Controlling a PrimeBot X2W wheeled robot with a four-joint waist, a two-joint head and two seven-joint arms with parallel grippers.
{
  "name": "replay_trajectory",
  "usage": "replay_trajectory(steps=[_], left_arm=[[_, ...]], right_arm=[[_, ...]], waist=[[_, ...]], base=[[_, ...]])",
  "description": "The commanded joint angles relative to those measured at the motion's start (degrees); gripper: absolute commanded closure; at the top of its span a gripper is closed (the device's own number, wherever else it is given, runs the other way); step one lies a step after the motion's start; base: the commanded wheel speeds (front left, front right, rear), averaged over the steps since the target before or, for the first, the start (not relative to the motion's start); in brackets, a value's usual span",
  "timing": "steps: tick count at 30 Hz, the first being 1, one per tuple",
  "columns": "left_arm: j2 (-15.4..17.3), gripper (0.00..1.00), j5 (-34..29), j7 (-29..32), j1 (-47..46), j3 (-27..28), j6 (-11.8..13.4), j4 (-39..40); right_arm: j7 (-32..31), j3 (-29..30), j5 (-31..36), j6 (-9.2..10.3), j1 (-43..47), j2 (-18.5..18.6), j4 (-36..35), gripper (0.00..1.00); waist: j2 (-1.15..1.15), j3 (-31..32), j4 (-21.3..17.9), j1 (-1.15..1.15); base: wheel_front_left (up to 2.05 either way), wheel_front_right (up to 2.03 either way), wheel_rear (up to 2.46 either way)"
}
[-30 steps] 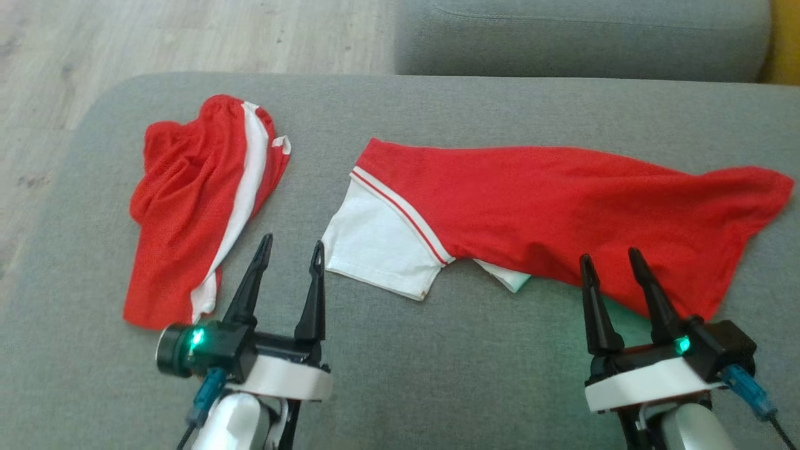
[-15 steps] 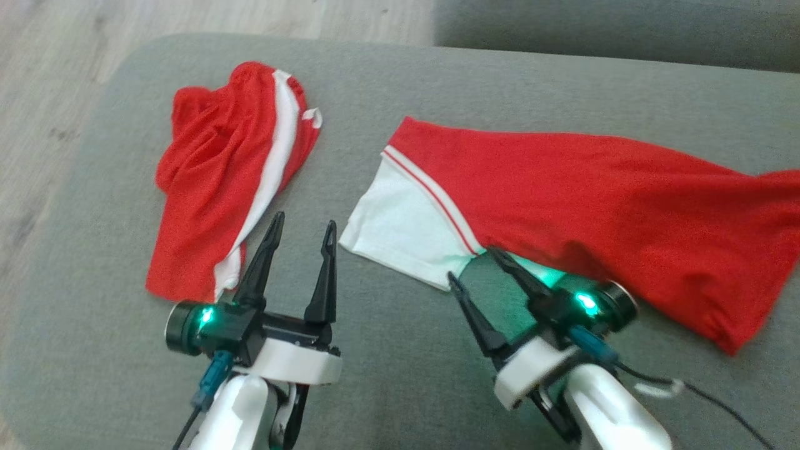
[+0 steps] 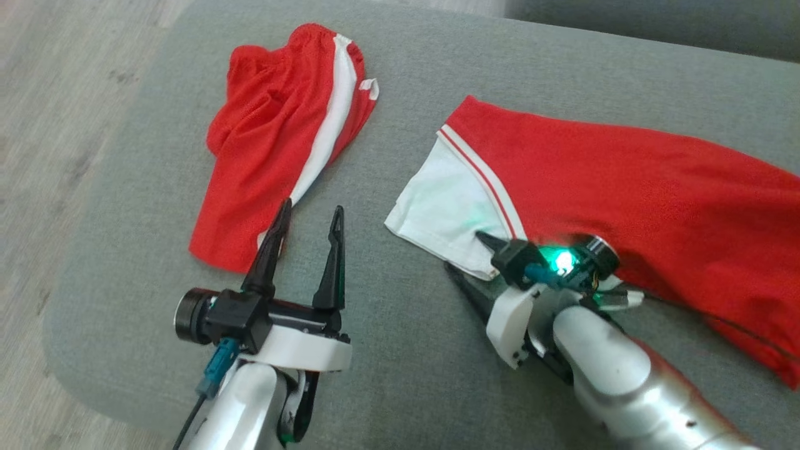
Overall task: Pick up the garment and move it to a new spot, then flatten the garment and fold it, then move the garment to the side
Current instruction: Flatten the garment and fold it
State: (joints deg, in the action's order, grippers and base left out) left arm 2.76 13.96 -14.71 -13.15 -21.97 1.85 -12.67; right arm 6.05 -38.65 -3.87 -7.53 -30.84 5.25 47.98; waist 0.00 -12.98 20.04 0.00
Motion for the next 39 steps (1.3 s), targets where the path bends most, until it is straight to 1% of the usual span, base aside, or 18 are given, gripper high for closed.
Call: replay_trajectory(steps=[1,2,3,9,12,14,18,21,23,26,28,29,30,31,32,35,37,39], left_arm=[[0.1,0.00,0.3,-0.3,-2.3,1.7,0.4,1.7],[0.1,0.00,0.3,-0.3,-2.3,1.7,0.4,1.7],[0.1,0.00,0.3,-0.3,-2.2,1.7,0.5,1.7],[0.1,0.00,-0.2,-0.3,-1.7,2.6,0.8,1.3],[0.1,0.00,-0.3,-0.3,-1.4,2.7,0.7,1.3],[0.1,0.00,-0.4,-0.3,-1.2,2.8,0.7,1.2],[0.1,0.00,-0.3,-0.3,-0.9,2.3,0.8,1.5],[0.1,0.00,0.3,-0.3,-1.3,1.4,0.8,2.1],[0.1,0.00,0.8,-0.3,-1.7,0.7,0.8,2.3],[0.1,0.00,1.3,-0.3,-2.6,-0.2,0.8,2.3],[0.1,0.00,1.6,-0.3,-3.1,-0.5,0.9,2.4],[0.1,0.00,1.6,-0.3,-3.1,-0.5,0.9,2.4],[0.1,0.00,1.6,-0.3,-3.4,-0.6,0.9,2.3],[0.1,0.00,1.7,-0.3,-3.6,-0.6,0.9,2.4],[0.1,0.00,1.8,-0.3,-3.9,-0.7,0.9,2.4],[0.1,0.00,2.4,-0.3,-4.5,-1.0,1.2,2.5],[0.1,0.00,2.7,-0.3,-4.6,-1.0,1.5,2.7],[0.1,0.00,2.7,-0.3,-4.6,-0.5,1.9,2.7]], right_arm=[[-1.4,-1.6,-0.7,0.04,-0.3,-0.3,1.9,0.22],[-1.0,-2.1,-1.1,0.04,-0.7,-0.4,2.6,0.73],[-0.1,-2.4,-1.5,0.04,-1.1,-0.5,3.1,1.00],[6.0,-0.8,-4.4,0.04,-3.5,-0.9,3.3,1.00],[7.6,1.9,-6.7,0.04,-5.0,-0.6,0.8,1.00],[8.1,4.1,-7.8,0.04,-6.5,0.7,-1.8,1.00],[7.5,9.9,-10.2,0.04,-10.5,6.4,-6.7,1.00],[3.5,13.4,-11.0,0.04,-14.3,12.7,-8.8,1.00],[0.7,15.5,-11.2,0.04,-17.1,17.3,-9.2,1.00],[-2.3,16.9,-9.1,0.04,-21.8,24.4,-8.6,1.00],[-3.5,17.7,-7.4,0.04,-25.5,27.8,-7.5,1.00],[-3.5,17.7,-7.4,0.04,-25.5,27.8,-7.5,1.00],[-3.6,17.6,-5.8,0.04,-27.5,29.3,-6.9,0.74],[-3.8,18.0,-4.6,0.04,-29.4,30.4,-5.9,0.07],[-4.3,18.6,-3.1,0.04,-31.4,31.5,-4.5,0.00],[-4.3,21.8,1.7,0.04,-35.5,33.0,-0.4,0.00],[-3.5,23.8,4.0,0.04,-36.3,32.0,1.6,0.00],[-2.0,25.1,5.2,0.04,-35.6,29.7,2.9,0.00]], waist=[[0.00,-0.2,0.4,0.00],[0.00,-0.2,0.5,0.00],[0.00,0.0,0.4,0.00],[0.00,1.7,-1.9,0.00],[0.00,2.8,-3.4,0.00],[0.00,3.4,-4.3,0.00],[0.00,3.7,-4.9,0.00],[0.00,2.5,-4.2,0.00],[0.00,1.3,-3.2,0.00],[0.00,-0.6,-1.4,0.00],[0.00,-1.9,-0.4,0.00],[0.00,-1.9,-0.4,0.00],[0.00,-2.5,0.0,0.00],[0.00,-3.1,0.4,0.00],[0.00,-3.6,0.8,0.00],[0.00,-4.3,1.6,0.00],[0.00,-4.3,1.6,0.00],[0.00,-4.0,0.8,0.00]], base=[[0.00,0.00,0.00],[0.00,0.00,0.00],[0.00,0.00,0.00],[0.00,0.00,0.00],[0.00,0.00,0.00],[0.00,0.00,0.00],[0.00,0.00,0.00],[0.00,0.00,0.00],[0.00,0.00,0.00],[0.00,0.00,0.00],[0.00,0.00,0.00],[0.00,0.00,0.00],[0.00,0.00,0.00],[0.00,0.00,0.00],[0.00,0.00,0.00],[0.00,0.00,0.00],[0.00,0.00,0.00],[0.00,0.00,0.00]])
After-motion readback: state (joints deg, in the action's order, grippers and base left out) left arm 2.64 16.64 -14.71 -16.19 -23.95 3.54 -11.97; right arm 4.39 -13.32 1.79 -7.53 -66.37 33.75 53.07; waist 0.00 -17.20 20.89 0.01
